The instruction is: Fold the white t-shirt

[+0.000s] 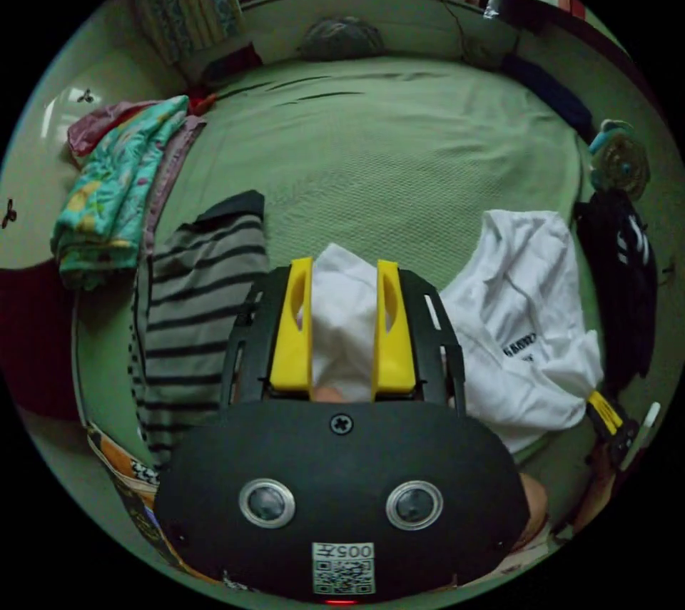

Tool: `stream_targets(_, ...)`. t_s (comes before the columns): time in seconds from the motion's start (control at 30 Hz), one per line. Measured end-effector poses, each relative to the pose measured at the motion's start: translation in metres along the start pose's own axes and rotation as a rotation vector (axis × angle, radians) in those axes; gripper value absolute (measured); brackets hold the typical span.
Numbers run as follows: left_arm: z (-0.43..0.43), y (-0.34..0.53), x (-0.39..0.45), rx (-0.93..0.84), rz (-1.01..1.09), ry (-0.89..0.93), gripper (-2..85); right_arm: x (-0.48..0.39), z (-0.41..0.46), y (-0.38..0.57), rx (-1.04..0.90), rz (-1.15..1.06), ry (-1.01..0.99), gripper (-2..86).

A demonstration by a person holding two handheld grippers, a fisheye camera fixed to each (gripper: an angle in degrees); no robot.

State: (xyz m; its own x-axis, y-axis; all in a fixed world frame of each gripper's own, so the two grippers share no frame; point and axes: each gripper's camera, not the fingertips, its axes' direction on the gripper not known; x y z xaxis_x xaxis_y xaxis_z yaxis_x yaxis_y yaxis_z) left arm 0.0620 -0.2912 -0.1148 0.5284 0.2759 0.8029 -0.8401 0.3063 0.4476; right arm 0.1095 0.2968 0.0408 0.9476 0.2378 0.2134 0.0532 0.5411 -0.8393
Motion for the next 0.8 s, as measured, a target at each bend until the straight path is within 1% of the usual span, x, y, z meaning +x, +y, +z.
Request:
stream_targets(0.1,0.017,-0.006,-0.006,-0.097,-0.027,-0.020,12.7,-0.005,-0.004,0.004,-0.002,-0.031,0.046,-0.9)
stream_targets(0.17,0.018,-0.003,-0.006,-0.118,-0.014,-0.032,10.6,-0.007,-0.007,0.008,0.000,-0.036,0.062,-0.9)
stream_targets(0.27,-0.008,0.011,-0.010,-0.009,-0.048,-0.040,4.1,-0.005,-0.012,0.016,0.009,-0.022,0.065,-0.9)
stream_targets(0.3,-0.021,0.017,-0.013,0.027,-0.059,-0.031,3.4,-0.004,-0.015,0.020,0.012,-0.020,0.062,-0.9)
stream_targets(0.37,-0.042,0.026,-0.017,0.065,-0.060,-0.020,2.6,-0.001,-0.019,0.026,0.014,-0.010,0.049,-0.9)
stream_targets(0.53,-0.098,0.061,-0.035,0.100,-0.057,0.001,1.4,0.017,-0.030,0.040,0.012,0.047,-0.044,-1.0)
stream_targets(0.6,-0.129,0.089,-0.045,0.123,-0.059,0.031,1.1,0.024,-0.037,0.046,0.012,0.071,-0.070,-1.1)
stream_targets(0.7,-0.172,0.136,-0.057,0.170,-0.038,0.047,0.9,0.035,-0.060,0.060,0.065,0.104,-0.073,-1.3)
stream_targets(0.8,-0.212,0.189,-0.064,0.167,0.012,-0.022,0.7,0.044,-0.089,0.079,0.125,0.110,-0.061,-1.4)
